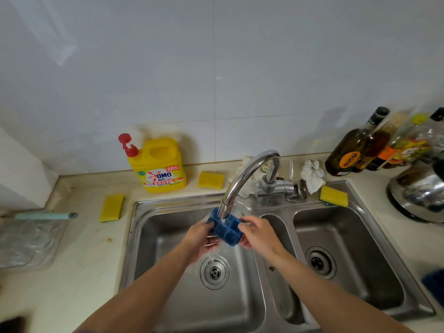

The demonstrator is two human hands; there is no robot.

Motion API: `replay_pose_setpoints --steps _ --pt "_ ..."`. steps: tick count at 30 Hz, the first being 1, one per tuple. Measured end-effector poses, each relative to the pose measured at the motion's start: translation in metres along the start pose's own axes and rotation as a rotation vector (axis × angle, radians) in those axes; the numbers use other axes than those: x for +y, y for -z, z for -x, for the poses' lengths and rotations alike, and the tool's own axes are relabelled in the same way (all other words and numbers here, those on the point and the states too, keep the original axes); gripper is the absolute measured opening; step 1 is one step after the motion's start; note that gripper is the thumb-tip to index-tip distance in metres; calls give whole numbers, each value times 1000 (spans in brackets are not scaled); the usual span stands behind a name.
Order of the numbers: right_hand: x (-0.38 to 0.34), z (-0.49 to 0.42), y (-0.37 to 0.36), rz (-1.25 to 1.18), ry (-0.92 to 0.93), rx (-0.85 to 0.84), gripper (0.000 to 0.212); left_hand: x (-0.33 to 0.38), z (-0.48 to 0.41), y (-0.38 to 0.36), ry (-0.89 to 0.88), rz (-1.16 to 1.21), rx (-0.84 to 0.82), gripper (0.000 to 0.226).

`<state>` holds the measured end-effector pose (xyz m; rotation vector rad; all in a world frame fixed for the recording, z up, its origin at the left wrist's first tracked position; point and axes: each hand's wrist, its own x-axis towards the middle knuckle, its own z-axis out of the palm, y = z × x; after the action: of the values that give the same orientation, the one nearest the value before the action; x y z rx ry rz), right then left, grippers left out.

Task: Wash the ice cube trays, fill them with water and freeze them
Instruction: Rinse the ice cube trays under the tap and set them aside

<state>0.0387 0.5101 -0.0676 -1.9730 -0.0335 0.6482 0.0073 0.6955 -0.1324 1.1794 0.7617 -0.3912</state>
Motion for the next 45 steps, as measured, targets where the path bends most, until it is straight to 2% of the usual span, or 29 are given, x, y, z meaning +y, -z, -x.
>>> replay_pose_setpoints --steps 6,10,16,20,24,29,39,45 --pt "-4 -10 1 161 139 43 28 -7 -4 -5 -51 -39 9 18" --pt "-2 -12 5 189 137 55 31 -5 -3 -10 -68 -11 32 19" --pt "6 -18 7 -26 -18 44 12 2 1 -1 -93 7 100 18" --pt "10 -23 -3 -227 -205 -23 11 12 11 5 -180 -21 160 25" --pt "9 -29 -21 -369 -294 -69 14 19 23 8 -325 -98 202 27" --pt "6 -33 -32 -413 -313 -103 16 20 29 15 -414 -140 258 20" --pt "1 -31 -32 -394 -320 -213 18 22 29 15 -454 -170 300 24" --pt "-1 -31 -27 -388 -259 -118 14 18 27 20 -441 -132 280 15"
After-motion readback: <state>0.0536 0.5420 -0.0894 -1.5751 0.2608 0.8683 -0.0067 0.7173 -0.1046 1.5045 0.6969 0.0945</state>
